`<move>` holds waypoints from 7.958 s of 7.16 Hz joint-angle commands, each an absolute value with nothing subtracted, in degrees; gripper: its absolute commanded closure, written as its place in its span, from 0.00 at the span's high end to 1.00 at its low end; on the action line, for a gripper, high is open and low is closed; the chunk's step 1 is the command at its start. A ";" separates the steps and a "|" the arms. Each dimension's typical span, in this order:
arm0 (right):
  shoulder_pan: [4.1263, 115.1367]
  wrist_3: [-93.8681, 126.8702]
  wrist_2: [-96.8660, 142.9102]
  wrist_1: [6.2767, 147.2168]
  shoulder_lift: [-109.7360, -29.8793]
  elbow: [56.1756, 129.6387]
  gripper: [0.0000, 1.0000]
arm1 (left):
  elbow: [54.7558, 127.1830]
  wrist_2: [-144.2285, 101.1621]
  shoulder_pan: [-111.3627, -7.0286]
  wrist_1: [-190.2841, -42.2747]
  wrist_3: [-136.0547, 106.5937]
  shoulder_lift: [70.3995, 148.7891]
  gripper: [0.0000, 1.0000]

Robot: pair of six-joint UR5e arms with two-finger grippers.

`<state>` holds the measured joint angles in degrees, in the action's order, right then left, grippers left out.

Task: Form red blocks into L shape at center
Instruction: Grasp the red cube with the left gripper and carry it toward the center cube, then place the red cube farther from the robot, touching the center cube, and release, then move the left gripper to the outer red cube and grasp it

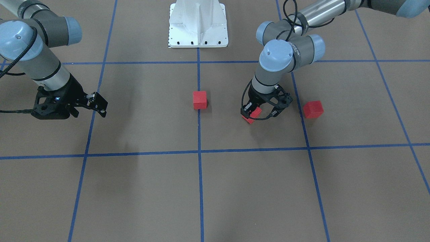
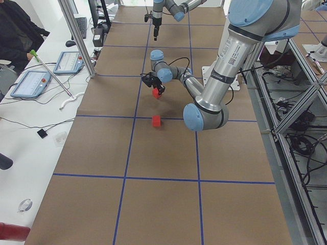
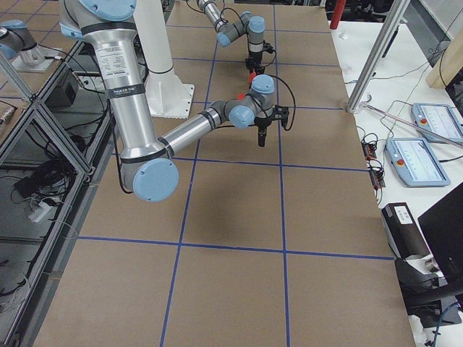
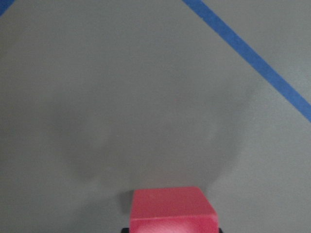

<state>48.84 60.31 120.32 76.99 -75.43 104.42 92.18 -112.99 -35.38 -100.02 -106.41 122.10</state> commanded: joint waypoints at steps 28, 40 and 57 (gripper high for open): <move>49.48 60.29 120.41 76.99 -74.71 104.41 0.99 | 72.41 -113.55 -30.15 -91.32 -66.71 146.35 0.00; 49.48 60.29 120.41 76.99 -74.71 104.41 0.99 | 72.51 -113.55 -29.53 -91.23 -67.50 146.16 0.00; 49.75 60.91 119.19 76.82 -75.93 104.76 0.99 | 113.04 -123.83 -50.42 -91.90 -43.63 96.01 0.99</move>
